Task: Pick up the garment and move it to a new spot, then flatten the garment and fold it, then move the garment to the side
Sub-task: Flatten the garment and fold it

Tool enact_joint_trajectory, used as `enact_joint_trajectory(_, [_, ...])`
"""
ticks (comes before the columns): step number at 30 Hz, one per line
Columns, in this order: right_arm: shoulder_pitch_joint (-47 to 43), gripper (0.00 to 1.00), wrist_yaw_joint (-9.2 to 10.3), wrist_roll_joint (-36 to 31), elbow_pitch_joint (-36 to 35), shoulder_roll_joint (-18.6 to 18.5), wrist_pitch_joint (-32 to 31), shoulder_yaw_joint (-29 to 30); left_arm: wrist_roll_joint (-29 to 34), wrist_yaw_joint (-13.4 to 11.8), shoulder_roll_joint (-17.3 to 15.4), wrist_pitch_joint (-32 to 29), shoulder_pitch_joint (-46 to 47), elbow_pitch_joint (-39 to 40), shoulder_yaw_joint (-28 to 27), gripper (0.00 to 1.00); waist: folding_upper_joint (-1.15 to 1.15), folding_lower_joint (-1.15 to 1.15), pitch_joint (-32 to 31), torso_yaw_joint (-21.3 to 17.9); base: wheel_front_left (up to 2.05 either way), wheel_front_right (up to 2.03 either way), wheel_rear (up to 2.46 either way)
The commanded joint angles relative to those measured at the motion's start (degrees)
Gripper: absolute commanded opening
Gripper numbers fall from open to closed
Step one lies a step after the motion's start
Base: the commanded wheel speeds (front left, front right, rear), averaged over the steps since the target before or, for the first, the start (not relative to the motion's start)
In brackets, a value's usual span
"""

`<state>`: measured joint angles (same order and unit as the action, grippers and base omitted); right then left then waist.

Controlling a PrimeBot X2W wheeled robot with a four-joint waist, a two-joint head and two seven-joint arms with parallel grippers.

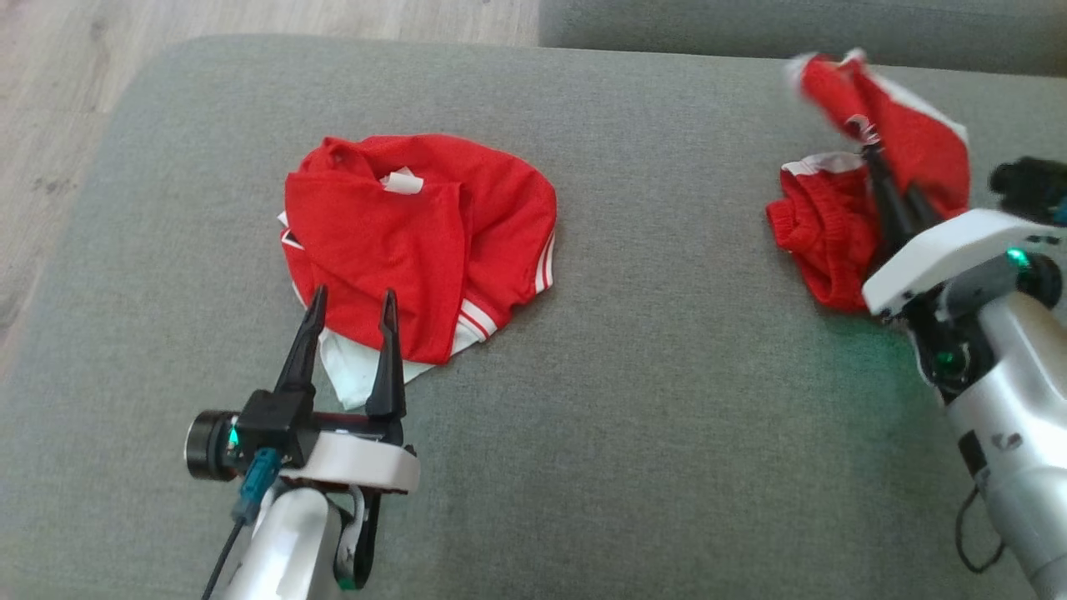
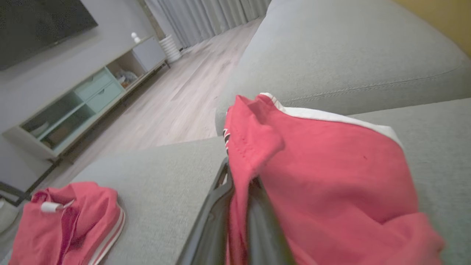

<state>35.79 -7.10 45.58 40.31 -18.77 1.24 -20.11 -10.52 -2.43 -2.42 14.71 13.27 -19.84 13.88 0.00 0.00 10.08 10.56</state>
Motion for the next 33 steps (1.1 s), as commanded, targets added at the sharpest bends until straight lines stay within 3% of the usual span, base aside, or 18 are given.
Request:
enact_joint_trajectory(1, [0.4,0.0,-0.39,0.6,-2.1,-1.3,-0.2,-2.6,0.5,0.1,-0.5,0.3,0.4,1.8,-2.1,1.0,0.0,0.0,-0.1,0.3,0.0,0.0,0.0])
enact_joint_trajectory(13, [0.0,0.02,-0.39,1.4,-2.2,-9.3,-5.0,-26.2,1.4,0.3,-0.5,0.3,-0.1,1.2,-3.4,1.0,0.0,0.0,-1.9,-0.1,0.0,0.0,0.0])
enact_joint_trajectory(14, [0.1,1.0,-0.39,1.5,-2.3,-9.7,-5.6,-27.9,1.4,0.4,-0.5,0.3,-0.1,1.1,-3.4,1.0,0.0,0.0,-2.1,-0.4,0.0,0.0,0.0])
enact_joint_trajectory(18, [0.9,1.0,-0.39,3.0,-3.8,-10.8,-4.8,-32.7,1.6,0.6,-0.5,0.3,-0.1,0.9,-3.4,1.0,0.0,0.0,-2.8,-1.6,0.0,0.0,0.0])
enact_joint_trajectory(22, [1.6,1.0,-0.39,6.0,-4.9,-12.0,-1.7,-33.3,1.5,0.7,-0.5,0.3,0.1,1.0,-3.3,1.0,0.0,0.0,-4.2,-3.0,0.0,0.0,0.0])
enact_joint_trajectory(27, [1.8,1.0,-0.39,9.4,-5.0,-12.7,5.4,-29.2,1.0,0.7,-0.5,0.3,0.4,1.6,-2.6,1.0,0.0,0.0,-6.6,-4.6,0.0,0.0,0.0])
enact_joint_trajectory(33, [1.8,1.0,-0.39,6.2,-2.8,-10.8,13.0,-21.3,0.3,0.1,-0.5,0.3,0.2,2.9,-2.4,1.0,0.0,0.0,-8.6,-6.5,0.0,0.0,0.0])
